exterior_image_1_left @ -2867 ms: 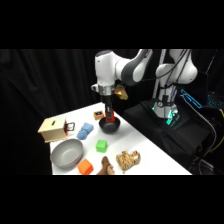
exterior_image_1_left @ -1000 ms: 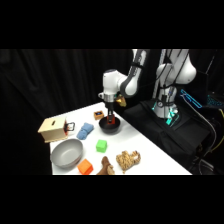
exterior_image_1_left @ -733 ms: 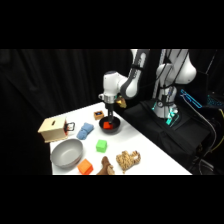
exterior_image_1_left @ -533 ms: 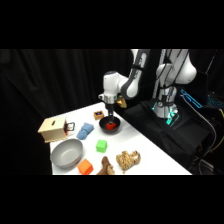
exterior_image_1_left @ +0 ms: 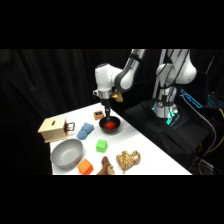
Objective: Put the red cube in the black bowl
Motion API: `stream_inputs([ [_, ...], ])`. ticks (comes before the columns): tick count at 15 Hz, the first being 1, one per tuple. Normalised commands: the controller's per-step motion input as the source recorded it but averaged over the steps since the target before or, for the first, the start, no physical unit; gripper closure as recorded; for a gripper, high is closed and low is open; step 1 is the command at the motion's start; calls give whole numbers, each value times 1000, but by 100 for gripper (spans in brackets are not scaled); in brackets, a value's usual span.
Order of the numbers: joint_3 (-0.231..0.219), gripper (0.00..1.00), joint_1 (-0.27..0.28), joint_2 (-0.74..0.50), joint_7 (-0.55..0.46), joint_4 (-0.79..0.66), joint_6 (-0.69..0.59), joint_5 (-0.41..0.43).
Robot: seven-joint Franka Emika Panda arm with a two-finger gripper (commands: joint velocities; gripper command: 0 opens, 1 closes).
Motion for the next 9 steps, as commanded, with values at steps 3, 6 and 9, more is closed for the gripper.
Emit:
stream_inputs([
  [3, 5, 0, -42, -152, 6, 354, -539, -77],
  [6, 8, 0, -62, -174, -49, 320, -547, -78],
  [9, 22, 0, -59, -183, -85, 260, -494, -60],
])
